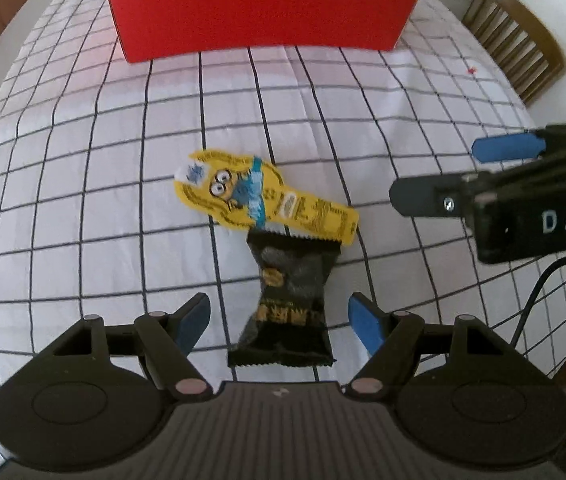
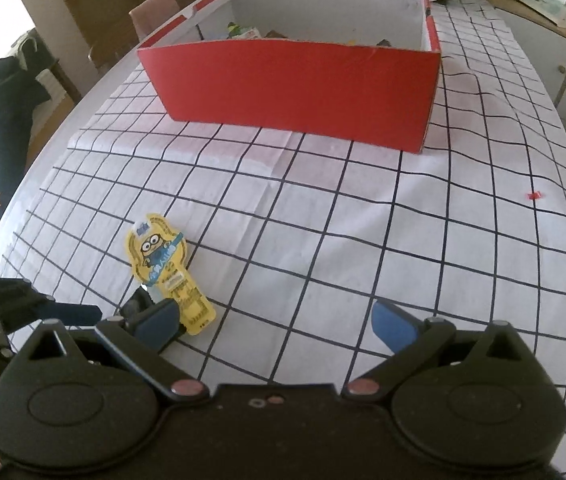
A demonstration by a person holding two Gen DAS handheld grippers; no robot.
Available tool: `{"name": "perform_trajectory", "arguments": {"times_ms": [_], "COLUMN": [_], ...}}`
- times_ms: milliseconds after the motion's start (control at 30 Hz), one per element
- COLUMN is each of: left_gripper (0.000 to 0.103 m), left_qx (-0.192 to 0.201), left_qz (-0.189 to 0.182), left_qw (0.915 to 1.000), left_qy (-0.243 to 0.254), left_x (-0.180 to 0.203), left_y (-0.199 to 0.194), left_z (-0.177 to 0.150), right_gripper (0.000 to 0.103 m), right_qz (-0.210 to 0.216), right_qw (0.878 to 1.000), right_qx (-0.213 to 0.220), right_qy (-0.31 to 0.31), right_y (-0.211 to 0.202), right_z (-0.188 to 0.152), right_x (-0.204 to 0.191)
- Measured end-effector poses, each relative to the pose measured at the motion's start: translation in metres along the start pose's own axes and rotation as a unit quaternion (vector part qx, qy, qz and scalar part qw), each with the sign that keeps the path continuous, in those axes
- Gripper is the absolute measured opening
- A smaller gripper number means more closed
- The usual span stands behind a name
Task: Organize snacks
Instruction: 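Grasp the black snack packet with the left gripper while the right grasps the Minion pouch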
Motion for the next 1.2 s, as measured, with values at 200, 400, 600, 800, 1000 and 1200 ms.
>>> {"name": "perform_trajectory", "arguments": {"times_ms": [200, 400, 600, 800, 1000, 1200], "left_gripper": [0.063, 0.051, 0.034, 0.034, 0.034, 0.034], "left_qx": [0.004, 0.014, 0.016, 0.01, 0.009, 0.016], "left_qz": [0.012, 0.027, 0.029, 0.033, 0.042, 0.054], "left_qw": [0.9999, 0.9994, 0.9994, 0.9977, 0.9935, 0.9904], "left_qy": [0.011, 0.014, -0.006, -0.059, -0.106, -0.127], "left_x": [0.007, 0.008, -0.004, -0.031, -0.065, -0.087], "left_y": [0.004, 0.004, 0.003, 0.001, -0.002, -0.006], "left_z": [-0.001, 0.0, 0.001, -0.002, -0.004, -0.004], "right_gripper": [0.102, 0.102, 0.101, 0.101, 0.099, 0.091], "right_qz": [0.004, 0.007, 0.012, 0.018, 0.02, 0.007], "right_qw": [1.0, 1.0, 1.0, 0.998, 0.995, 0.992], "right_qx": [-0.005, -0.006, -0.013, -0.019, -0.035, -0.036], "right_qy": [-0.004, -0.009, -0.025, -0.059, -0.094, -0.124], "right_y": [0.004, 0.008, 0.016, 0.03, 0.054, 0.071], "right_z": [0.0, 0.003, 0.007, 0.012, 0.017, 0.022], "right_x": [0.002, 0.0, -0.013, -0.037, -0.062, -0.082]}}
Point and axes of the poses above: each gripper's, at about its wrist camera, not at the fingertips, and y roughly the way its jaws point, x to its right, z to its top, the point moved 2 cm from there along y, roughly the way its jaws point, and after that the axes turned 6 degrees about z, right-handed, at the moved point
